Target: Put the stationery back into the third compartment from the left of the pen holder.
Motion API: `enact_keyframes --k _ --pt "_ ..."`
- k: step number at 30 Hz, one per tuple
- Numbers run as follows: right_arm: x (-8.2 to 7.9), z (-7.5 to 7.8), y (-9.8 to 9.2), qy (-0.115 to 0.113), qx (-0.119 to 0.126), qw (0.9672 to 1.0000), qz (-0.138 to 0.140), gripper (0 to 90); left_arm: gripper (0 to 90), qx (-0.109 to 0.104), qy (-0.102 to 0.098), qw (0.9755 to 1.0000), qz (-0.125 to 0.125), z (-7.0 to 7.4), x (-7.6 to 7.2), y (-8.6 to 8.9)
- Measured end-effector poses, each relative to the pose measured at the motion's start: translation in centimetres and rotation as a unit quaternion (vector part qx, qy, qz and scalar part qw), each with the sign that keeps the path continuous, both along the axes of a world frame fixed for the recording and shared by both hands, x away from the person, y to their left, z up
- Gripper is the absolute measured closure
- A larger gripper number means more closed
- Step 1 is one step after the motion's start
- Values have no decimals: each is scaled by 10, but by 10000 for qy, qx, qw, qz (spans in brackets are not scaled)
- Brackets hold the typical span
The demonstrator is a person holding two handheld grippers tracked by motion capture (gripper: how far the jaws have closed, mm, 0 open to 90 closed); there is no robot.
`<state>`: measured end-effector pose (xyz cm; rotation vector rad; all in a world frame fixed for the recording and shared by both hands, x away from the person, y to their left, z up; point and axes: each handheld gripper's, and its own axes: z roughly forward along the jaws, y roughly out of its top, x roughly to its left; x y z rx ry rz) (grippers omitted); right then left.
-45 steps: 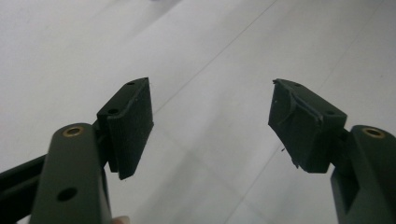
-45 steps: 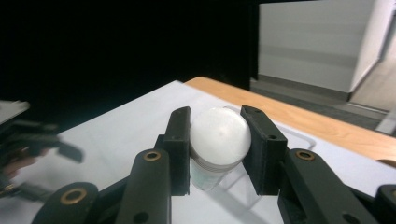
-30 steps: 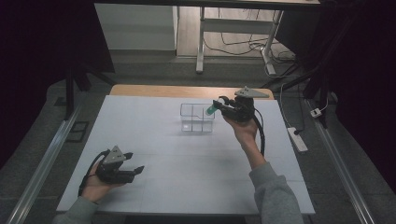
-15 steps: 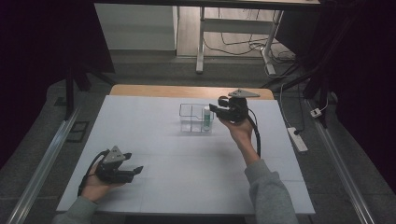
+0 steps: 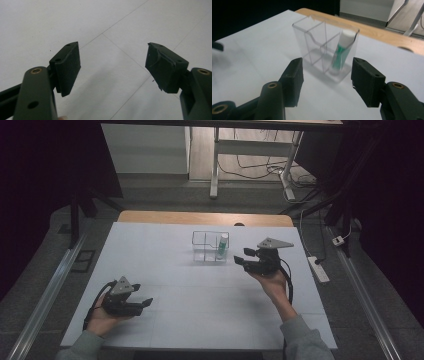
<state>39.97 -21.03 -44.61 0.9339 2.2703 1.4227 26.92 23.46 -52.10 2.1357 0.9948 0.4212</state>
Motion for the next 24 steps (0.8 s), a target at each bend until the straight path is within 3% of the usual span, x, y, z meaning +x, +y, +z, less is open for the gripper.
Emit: enact_keyframes --k 8,11,18,24 --pt "-43 -21 -31 177 -37 9998 70 408 271 28 48 10000 -21 -1 1 0" --pt "-56 -27 -43 138 -263 9995 64 402 271 17 49 10000 -17 -1 1 0" --pt "-68 -41 -63 186 -348 9992 18 397 270 -14 32 10000 13 0 1 0" --pt "-70 -46 -65 153 -432 9989 19 386 268 -88 14 10000 30 1 1 1"
